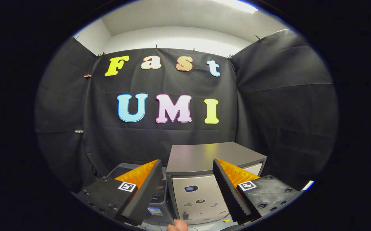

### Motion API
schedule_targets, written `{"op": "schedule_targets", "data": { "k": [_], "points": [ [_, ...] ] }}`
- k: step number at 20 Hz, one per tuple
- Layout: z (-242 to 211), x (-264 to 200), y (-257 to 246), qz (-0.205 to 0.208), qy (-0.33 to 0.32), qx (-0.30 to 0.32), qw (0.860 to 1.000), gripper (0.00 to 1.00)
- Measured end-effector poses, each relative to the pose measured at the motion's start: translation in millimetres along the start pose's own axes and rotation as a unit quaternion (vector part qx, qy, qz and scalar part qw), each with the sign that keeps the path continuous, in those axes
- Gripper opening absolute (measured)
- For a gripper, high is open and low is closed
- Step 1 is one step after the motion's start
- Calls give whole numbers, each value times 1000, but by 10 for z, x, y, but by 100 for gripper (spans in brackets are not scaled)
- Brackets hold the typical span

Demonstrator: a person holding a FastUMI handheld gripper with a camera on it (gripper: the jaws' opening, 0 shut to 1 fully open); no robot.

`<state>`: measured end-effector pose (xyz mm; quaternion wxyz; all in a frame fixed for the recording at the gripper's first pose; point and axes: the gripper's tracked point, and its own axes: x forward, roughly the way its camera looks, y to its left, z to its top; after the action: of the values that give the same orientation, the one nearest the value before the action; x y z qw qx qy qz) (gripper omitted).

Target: Put the clothes into the washing machine and then close the washing machine lid.

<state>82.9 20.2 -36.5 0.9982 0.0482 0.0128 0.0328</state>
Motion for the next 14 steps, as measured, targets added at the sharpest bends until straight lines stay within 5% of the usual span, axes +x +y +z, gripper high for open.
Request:
{"op": "schedule_targets", "data": {
  "k": [14],
  "points": [
    [-3,-13,-28,-2,0,-2,1000,99]
  ]
}}
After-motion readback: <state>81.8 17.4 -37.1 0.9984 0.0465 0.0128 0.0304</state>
